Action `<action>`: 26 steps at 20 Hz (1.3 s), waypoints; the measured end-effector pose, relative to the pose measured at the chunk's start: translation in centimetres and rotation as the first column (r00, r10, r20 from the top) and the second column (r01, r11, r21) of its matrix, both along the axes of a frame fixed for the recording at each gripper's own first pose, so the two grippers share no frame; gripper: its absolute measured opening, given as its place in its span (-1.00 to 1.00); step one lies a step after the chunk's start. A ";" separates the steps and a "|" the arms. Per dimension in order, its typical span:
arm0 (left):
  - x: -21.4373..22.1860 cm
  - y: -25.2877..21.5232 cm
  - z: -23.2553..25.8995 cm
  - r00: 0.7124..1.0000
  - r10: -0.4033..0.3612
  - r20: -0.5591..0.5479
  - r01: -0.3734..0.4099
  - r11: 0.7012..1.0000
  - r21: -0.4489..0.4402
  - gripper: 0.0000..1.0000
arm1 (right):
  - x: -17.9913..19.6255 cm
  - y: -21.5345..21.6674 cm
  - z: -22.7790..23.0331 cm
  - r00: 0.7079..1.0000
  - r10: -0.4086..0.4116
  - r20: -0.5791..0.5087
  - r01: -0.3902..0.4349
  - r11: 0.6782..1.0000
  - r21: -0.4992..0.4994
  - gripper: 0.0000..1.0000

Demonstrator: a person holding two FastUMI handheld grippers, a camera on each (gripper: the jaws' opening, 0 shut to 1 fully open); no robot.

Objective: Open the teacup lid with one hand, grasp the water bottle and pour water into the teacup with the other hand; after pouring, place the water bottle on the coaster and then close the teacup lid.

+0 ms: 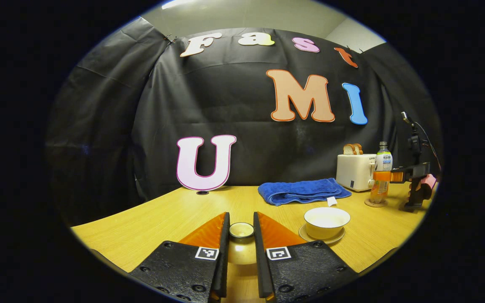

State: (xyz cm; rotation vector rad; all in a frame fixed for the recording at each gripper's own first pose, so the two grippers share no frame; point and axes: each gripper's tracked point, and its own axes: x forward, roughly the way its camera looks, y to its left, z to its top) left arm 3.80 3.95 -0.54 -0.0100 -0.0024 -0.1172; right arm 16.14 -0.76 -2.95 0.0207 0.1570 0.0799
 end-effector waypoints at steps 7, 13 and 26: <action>0.0 0.0 -0.1 1.000 0.000 0.000 0.000 1.000 0.000 -0.48 | -0.6 -1.2 -1.0 1.000 -0.004 -0.005 0.004 1.000 0.004 0.86; 0.2 -0.6 0.0 1.000 -0.020 0.002 0.020 1.000 -0.001 -0.47 | -2.6 -1.1 -0.8 1.000 0.008 0.010 -0.008 0.999 0.042 0.87; 2.6 -8.7 0.2 0.944 -0.329 0.015 0.329 0.944 -0.005 -0.48 | -10.5 -1.6 1.4 0.992 -0.013 0.128 0.015 1.000 -0.013 0.86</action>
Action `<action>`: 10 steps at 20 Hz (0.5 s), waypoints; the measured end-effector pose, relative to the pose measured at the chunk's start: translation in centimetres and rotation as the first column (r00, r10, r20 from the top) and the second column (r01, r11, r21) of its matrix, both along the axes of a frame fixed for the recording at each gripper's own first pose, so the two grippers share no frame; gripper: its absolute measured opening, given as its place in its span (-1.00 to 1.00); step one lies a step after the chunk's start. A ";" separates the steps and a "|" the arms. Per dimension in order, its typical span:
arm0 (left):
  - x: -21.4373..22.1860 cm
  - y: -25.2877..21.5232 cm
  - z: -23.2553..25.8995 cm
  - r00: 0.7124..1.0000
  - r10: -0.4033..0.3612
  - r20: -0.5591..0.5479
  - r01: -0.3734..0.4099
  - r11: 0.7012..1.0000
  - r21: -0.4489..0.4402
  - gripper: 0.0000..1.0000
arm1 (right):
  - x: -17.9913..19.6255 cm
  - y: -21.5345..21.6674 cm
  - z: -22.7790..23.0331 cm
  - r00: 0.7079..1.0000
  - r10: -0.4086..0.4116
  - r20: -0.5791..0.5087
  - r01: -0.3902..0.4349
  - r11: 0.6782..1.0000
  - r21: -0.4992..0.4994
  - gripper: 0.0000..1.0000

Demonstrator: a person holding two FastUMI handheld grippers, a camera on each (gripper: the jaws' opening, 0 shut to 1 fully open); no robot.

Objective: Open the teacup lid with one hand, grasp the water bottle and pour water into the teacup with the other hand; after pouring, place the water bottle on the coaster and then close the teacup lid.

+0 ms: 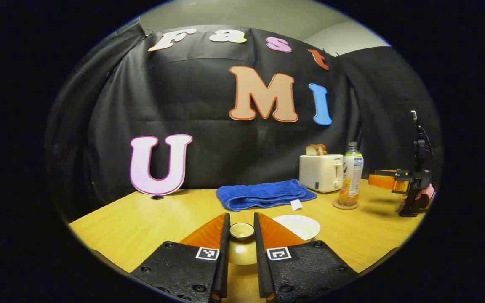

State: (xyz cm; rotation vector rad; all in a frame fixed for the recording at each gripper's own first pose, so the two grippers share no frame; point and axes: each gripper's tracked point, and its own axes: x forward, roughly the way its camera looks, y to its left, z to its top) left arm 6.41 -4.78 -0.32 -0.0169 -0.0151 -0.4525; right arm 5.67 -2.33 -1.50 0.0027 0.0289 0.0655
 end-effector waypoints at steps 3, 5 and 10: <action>0.3 -2.3 0.1 0.996 -0.091 0.004 0.091 0.996 -0.001 -0.48 | -1.1 -0.2 0.1 1.000 -0.007 0.002 0.007 1.000 -0.001 0.80; 0.7 -3.6 0.0 0.991 -0.131 0.006 0.131 0.991 -0.003 -0.48 | -1.8 -0.2 0.2 1.000 -0.005 0.002 0.005 1.000 -0.001 0.80; 0.5 -6.7 -0.1 0.971 -0.239 0.001 0.239 0.971 0.003 -0.48 | -3.1 0.3 0.3 1.000 0.022 -0.001 -0.022 1.000 0.000 0.86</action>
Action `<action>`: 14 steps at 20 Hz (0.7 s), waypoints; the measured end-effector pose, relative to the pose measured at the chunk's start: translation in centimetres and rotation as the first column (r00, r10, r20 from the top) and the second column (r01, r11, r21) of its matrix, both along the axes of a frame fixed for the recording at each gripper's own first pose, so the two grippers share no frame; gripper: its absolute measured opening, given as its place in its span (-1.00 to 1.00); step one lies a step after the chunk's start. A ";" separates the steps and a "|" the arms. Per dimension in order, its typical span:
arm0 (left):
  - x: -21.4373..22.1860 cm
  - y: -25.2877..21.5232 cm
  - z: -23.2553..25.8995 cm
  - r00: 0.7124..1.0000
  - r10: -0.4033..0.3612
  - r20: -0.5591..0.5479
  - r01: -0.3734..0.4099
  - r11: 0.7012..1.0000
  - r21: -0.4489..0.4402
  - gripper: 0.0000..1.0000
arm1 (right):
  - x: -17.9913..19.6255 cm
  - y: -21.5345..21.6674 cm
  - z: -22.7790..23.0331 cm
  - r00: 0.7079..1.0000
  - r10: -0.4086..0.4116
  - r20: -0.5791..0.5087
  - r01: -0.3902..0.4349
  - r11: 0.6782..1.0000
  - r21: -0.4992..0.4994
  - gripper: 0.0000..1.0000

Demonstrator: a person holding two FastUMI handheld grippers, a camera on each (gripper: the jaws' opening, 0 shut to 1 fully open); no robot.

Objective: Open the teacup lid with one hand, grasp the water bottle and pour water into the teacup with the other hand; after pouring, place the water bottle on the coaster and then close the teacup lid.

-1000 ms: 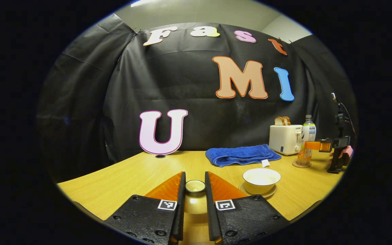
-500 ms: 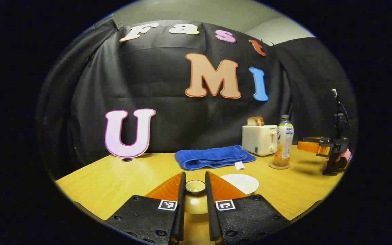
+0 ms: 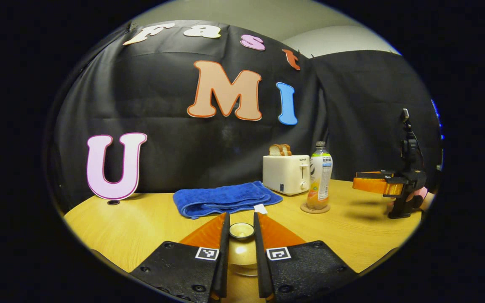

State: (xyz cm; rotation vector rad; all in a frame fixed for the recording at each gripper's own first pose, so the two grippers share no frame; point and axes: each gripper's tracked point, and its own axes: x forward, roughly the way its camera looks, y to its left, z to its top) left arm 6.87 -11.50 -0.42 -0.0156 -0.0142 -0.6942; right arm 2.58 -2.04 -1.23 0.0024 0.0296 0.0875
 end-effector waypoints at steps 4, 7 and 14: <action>0.1 -1.0 0.1 0.999 -0.041 0.000 0.041 0.999 0.007 -0.48 | -1.3 0.3 0.1 1.000 0.011 0.001 -0.011 1.000 0.000 0.87; -0.1 -1.8 -0.6 0.997 -0.070 -0.021 0.071 0.996 0.047 -0.48 | -1.7 0.1 0.1 1.000 -0.008 0.003 0.008 1.000 -0.001 0.80; 0.4 -1.8 -1.5 0.997 -0.041 -0.062 0.048 0.993 0.108 -0.46 | -2.4 0.3 0.1 1.000 -0.002 0.004 0.002 1.000 -0.001 0.86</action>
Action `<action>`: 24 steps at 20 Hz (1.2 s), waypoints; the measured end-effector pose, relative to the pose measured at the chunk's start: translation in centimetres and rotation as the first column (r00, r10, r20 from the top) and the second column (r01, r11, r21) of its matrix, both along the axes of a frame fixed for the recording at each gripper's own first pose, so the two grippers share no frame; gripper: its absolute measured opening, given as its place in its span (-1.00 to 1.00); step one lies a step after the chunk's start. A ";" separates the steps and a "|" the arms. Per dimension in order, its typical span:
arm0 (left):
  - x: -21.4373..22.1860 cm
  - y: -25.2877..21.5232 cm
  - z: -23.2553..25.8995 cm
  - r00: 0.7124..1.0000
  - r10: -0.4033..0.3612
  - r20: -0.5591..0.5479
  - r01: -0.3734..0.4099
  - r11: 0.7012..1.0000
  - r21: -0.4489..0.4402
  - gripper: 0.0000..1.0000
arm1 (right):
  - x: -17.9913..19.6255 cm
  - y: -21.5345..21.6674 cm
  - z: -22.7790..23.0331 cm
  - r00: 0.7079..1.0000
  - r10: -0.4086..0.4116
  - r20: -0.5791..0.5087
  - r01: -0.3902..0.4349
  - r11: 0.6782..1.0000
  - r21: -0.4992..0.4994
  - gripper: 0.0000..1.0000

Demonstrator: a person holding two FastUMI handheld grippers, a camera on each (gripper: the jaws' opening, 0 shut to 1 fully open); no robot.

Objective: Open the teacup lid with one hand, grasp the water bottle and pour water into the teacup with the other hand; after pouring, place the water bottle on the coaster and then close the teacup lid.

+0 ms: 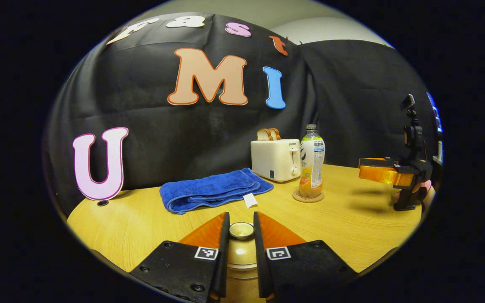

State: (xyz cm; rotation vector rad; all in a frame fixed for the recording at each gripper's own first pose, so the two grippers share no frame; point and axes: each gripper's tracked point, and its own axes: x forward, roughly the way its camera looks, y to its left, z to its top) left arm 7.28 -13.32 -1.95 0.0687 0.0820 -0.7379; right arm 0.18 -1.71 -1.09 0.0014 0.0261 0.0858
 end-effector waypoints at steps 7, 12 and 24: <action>0.2 1.1 0.3 0.999 0.052 0.014 -0.052 0.998 -0.030 0.92 | 0.0 0.0 0.1 1.000 -0.001 -0.001 0.001 1.000 -0.001 0.86; 0.3 3.4 1.6 0.986 0.163 0.045 -0.156 0.981 -0.118 0.93 | 0.0 -0.2 0.0 1.000 -0.011 -0.001 0.011 1.000 -0.001 0.86; -2.8 14.0 1.5 0.836 0.548 0.039 -0.542 0.835 -0.097 0.93 | 0.0 -1.6 0.1 0.996 -0.084 0.003 0.084 0.996 -0.006 0.86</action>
